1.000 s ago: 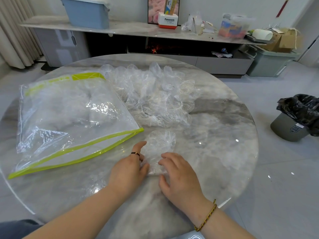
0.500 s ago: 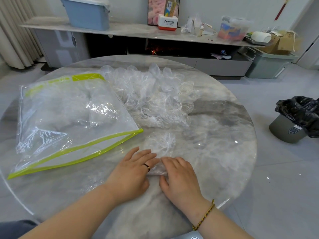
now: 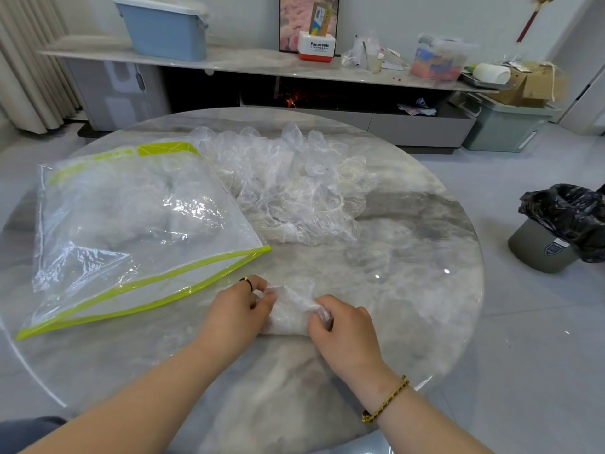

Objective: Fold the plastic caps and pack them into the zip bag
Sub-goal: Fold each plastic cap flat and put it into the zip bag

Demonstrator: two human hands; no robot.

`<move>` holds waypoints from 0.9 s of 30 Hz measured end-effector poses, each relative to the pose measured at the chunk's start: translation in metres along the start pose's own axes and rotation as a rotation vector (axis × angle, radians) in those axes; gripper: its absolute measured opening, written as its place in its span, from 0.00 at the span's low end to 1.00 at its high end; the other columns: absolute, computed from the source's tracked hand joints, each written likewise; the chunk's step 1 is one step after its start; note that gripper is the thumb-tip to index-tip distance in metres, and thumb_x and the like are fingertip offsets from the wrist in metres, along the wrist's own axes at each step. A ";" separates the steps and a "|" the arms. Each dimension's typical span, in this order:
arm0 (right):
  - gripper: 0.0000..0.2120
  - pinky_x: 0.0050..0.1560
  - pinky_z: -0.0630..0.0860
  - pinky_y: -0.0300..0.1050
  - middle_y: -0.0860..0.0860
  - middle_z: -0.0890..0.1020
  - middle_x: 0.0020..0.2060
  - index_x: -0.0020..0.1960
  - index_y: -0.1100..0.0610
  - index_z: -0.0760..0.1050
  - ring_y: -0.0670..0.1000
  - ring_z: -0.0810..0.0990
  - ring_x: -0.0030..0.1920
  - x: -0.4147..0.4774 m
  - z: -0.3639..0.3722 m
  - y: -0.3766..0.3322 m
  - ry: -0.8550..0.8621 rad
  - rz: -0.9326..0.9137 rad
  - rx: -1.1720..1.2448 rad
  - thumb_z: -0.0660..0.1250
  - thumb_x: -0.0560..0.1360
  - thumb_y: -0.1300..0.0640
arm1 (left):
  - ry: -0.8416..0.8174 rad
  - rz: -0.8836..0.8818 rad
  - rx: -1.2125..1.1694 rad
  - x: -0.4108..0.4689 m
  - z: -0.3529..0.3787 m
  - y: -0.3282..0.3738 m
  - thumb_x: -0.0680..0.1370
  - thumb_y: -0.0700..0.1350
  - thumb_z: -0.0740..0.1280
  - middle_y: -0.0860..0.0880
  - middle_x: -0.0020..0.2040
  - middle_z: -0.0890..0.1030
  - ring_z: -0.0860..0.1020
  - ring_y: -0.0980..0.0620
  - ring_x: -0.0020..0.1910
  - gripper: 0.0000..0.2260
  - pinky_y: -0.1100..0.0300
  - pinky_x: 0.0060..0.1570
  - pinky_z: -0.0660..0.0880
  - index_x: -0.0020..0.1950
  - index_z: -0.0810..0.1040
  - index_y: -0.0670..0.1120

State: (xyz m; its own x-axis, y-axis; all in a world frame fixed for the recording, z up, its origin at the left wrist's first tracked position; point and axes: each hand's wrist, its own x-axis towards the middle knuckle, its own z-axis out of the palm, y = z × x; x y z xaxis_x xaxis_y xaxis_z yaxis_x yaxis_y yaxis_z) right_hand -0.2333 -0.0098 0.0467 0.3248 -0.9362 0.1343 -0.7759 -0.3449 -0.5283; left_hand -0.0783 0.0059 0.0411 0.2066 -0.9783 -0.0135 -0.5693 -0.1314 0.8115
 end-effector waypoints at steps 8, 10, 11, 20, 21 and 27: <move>0.13 0.38 0.64 0.41 0.49 0.78 0.39 0.48 0.53 0.71 0.51 0.74 0.40 0.003 0.005 -0.005 -0.048 0.119 -0.060 0.52 0.80 0.47 | 0.017 -0.089 0.025 -0.006 -0.004 0.004 0.79 0.42 0.62 0.54 0.21 0.71 0.71 0.60 0.22 0.06 0.67 0.25 0.65 0.42 0.68 0.50; 0.14 0.39 0.64 0.41 0.50 0.81 0.46 0.53 0.53 0.72 0.52 0.78 0.46 0.006 0.007 -0.008 -0.075 0.153 -0.083 0.53 0.79 0.46 | 0.094 0.022 0.241 -0.011 -0.007 0.007 0.78 0.45 0.61 0.55 0.34 0.74 0.76 0.56 0.36 0.05 0.63 0.36 0.66 0.53 0.68 0.51; 0.15 0.40 0.65 0.41 0.50 0.81 0.47 0.55 0.53 0.72 0.52 0.78 0.49 0.007 0.007 -0.011 -0.084 0.164 -0.092 0.54 0.79 0.45 | 0.158 0.168 0.387 -0.011 -0.006 0.004 0.77 0.47 0.61 0.54 0.39 0.76 0.78 0.52 0.41 0.08 0.63 0.39 0.66 0.56 0.68 0.51; 0.18 0.43 0.69 0.43 0.51 0.80 0.52 0.61 0.55 0.64 0.53 0.79 0.52 0.014 0.005 -0.017 -0.101 0.159 -0.306 0.53 0.79 0.44 | -0.105 0.457 0.704 -0.016 0.007 -0.002 0.64 0.54 0.61 0.55 0.39 0.84 0.82 0.53 0.42 0.17 0.63 0.46 0.71 0.42 0.85 0.48; 0.18 0.45 0.70 0.43 0.50 0.79 0.54 0.63 0.55 0.63 0.52 0.78 0.53 0.014 0.004 -0.016 -0.084 0.153 -0.311 0.54 0.79 0.44 | -0.116 0.424 0.683 -0.016 0.007 0.002 0.62 0.56 0.66 0.55 0.40 0.83 0.82 0.54 0.41 0.17 0.66 0.42 0.74 0.43 0.85 0.49; 0.16 0.59 0.63 0.41 0.49 0.71 0.58 0.58 0.53 0.71 0.51 0.66 0.60 0.012 -0.005 -0.004 -0.178 0.141 -0.288 0.57 0.77 0.44 | -0.205 0.088 0.506 -0.004 0.001 0.004 0.74 0.54 0.66 0.52 0.68 0.67 0.67 0.53 0.67 0.29 0.63 0.63 0.63 0.72 0.62 0.48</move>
State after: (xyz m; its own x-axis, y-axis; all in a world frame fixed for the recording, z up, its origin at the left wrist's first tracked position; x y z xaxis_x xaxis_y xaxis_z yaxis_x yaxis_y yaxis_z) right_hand -0.2286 -0.0200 0.0550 0.2731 -0.9583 -0.0846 -0.9320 -0.2418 -0.2699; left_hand -0.0827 0.0091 0.0437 0.0110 -0.9936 -0.1127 -0.8995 -0.0590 0.4330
